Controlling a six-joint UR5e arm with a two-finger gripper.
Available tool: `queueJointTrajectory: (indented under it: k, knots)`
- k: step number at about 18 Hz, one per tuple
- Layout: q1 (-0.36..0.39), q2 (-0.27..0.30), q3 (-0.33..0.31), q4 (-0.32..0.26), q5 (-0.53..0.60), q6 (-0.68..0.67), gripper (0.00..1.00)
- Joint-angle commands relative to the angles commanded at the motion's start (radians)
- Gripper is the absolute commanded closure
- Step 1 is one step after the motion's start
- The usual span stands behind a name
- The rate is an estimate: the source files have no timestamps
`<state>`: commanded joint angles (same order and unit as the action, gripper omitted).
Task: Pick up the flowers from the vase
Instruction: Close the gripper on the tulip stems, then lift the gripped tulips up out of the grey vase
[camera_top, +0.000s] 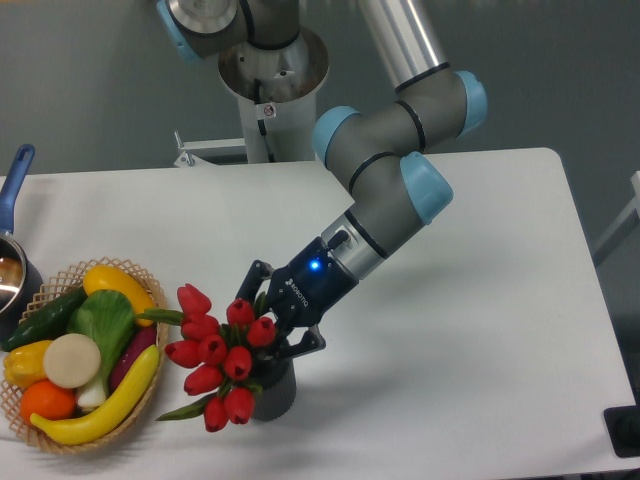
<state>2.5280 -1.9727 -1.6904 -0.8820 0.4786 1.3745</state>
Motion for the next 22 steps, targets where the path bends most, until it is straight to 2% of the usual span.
queueJointTrajectory:
  k: [6,10,16,22]
  knots:
    - [0.009,0.023,0.009,0.000,-0.002,-0.037,0.58]
    - [0.011,0.063,0.037,0.002,-0.031,-0.135,0.58]
    - [0.017,0.113,0.046,0.002,-0.063,-0.205,0.58]
    - [0.034,0.121,0.101,0.006,-0.115,-0.262,0.58]
